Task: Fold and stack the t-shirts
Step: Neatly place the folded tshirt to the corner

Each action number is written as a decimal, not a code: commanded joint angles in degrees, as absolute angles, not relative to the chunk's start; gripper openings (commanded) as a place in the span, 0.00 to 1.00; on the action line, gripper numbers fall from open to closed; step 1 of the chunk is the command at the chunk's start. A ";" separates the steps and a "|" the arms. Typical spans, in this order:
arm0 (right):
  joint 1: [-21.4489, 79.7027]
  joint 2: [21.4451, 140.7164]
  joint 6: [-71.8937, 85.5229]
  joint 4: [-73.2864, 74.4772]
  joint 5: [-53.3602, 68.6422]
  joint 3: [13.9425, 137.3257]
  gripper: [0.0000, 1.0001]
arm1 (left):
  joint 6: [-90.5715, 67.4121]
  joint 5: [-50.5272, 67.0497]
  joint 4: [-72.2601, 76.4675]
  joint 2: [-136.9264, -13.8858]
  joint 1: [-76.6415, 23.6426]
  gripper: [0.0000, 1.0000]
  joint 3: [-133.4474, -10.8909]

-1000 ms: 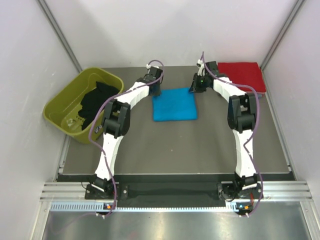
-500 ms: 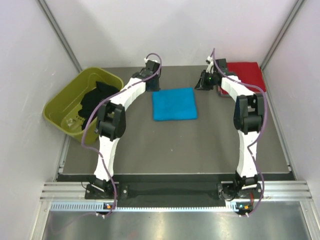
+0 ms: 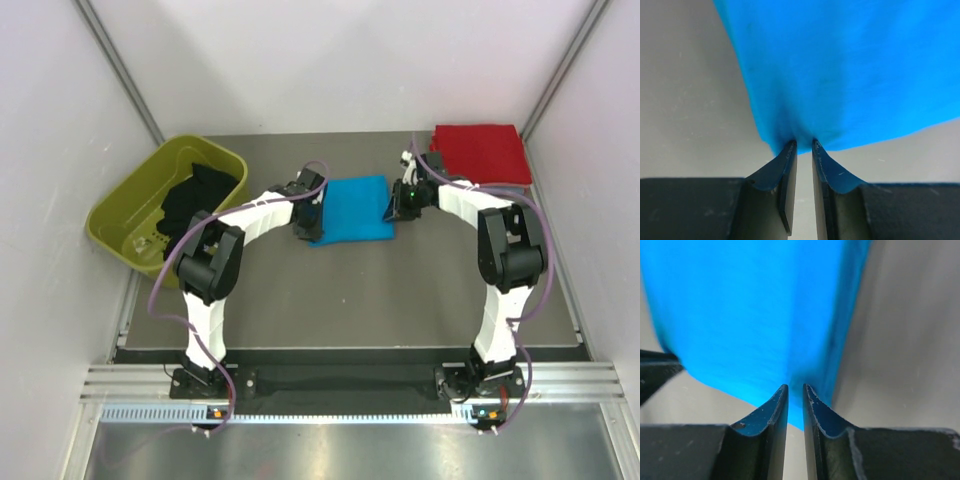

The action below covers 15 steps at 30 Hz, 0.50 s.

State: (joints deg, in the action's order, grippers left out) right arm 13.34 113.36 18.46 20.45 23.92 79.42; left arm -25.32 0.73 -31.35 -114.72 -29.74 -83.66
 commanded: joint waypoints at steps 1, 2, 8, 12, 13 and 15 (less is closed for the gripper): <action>13.27 111.88 16.61 17.40 21.27 78.05 0.19 | -26.19 -2.71 -31.64 -114.52 -29.79 0.24 -82.88; 13.18 111.88 16.44 17.75 20.23 77.79 0.18 | -26.19 -3.07 -31.90 -114.35 -29.79 0.24 -82.79; 13.18 111.53 14.68 20.12 16.00 76.99 0.17 | -25.31 -7.46 -38.31 -113.03 -30.15 0.24 -86.91; 13.18 108.91 13.80 22.67 14.94 77.08 0.18 | -26.80 -11.95 -43.06 -112.15 -30.15 0.25 -90.87; 13.18 108.20 13.80 22.68 15.72 76.82 0.19 | -26.98 -12.39 -43.59 -111.71 -30.06 0.27 -91.31; 13.18 106.79 13.80 22.85 16.61 76.38 0.23 | -26.98 -11.17 -44.38 -111.45 -29.88 0.31 -92.63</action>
State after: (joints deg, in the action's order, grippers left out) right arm 13.34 112.36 15.27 22.31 16.82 76.82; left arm -26.02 -8.80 -40.29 -115.13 -30.15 -89.41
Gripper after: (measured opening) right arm 0.218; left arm 0.296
